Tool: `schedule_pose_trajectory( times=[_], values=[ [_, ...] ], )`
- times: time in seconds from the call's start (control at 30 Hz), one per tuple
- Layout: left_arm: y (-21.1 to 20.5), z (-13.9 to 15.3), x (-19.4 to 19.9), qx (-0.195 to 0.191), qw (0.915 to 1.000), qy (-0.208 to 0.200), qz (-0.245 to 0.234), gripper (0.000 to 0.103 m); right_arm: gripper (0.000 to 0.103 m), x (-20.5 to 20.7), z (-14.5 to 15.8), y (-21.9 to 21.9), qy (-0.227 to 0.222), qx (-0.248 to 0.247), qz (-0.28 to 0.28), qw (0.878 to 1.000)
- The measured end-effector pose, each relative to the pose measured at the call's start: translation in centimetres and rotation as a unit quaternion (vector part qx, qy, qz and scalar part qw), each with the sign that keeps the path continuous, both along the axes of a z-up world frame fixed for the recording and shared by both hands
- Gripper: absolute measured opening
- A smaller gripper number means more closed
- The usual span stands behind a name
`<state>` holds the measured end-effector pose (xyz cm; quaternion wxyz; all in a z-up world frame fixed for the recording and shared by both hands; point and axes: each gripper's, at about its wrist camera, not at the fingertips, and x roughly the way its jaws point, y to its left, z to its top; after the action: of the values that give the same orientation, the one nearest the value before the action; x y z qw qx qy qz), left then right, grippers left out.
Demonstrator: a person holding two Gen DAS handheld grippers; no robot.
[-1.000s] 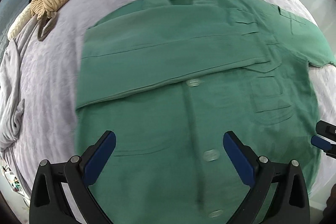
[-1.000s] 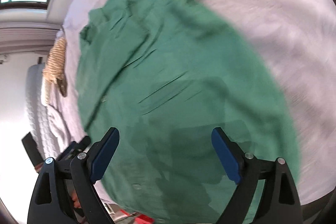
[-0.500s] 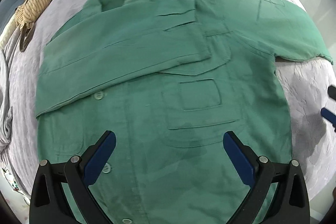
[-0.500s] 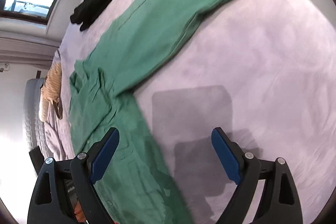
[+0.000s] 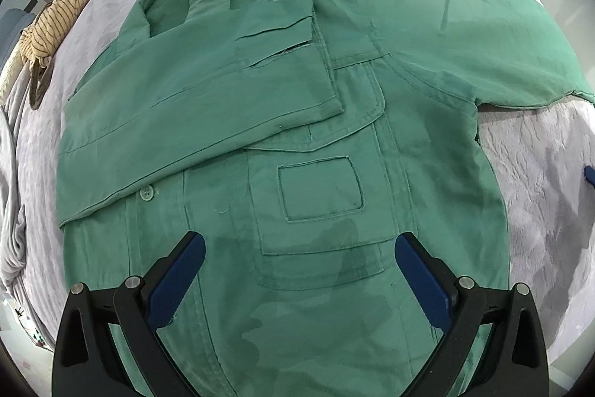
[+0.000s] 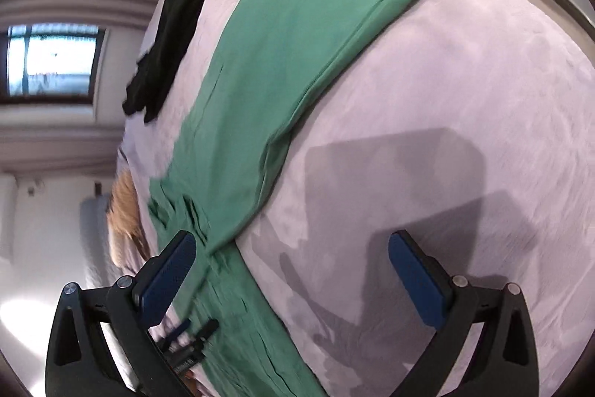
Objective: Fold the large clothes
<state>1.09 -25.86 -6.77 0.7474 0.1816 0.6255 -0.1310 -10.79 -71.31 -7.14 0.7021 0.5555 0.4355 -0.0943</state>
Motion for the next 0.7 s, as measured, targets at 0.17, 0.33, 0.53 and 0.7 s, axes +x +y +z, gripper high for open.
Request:
schedule_pose_trajectory(
  times=[0.17, 0.33, 0.53, 0.7],
  values=[
    [-0.4, -0.3, 0.3, 0.001, 1.0000, 0.000, 0.001, 0.102, 0.103, -0.3, -0.3, -2.9, -0.038, 0.023, -0.055, 0.998],
    [-0.5, -0.5, 1.1, 0.000, 1.0000, -0.004, 0.003, 0.102, 0.103, -0.1, -0.7, -5.3, -0.073, 0.052, -0.106, 0.990],
    [-0.9, -0.8, 2.3, -0.002, 0.9998, -0.013, 0.015, 0.102, 0.103, 0.8, -0.9, -7.8, -0.101, 0.054, -0.139, 0.984],
    [-1.6, -1.6, 4.3, -0.013, 0.9993, -0.019, 0.029, 0.102, 0.103, 1.6, -2.3, -10.7, -0.110, 0.074, -0.178, 0.975]
  ],
)
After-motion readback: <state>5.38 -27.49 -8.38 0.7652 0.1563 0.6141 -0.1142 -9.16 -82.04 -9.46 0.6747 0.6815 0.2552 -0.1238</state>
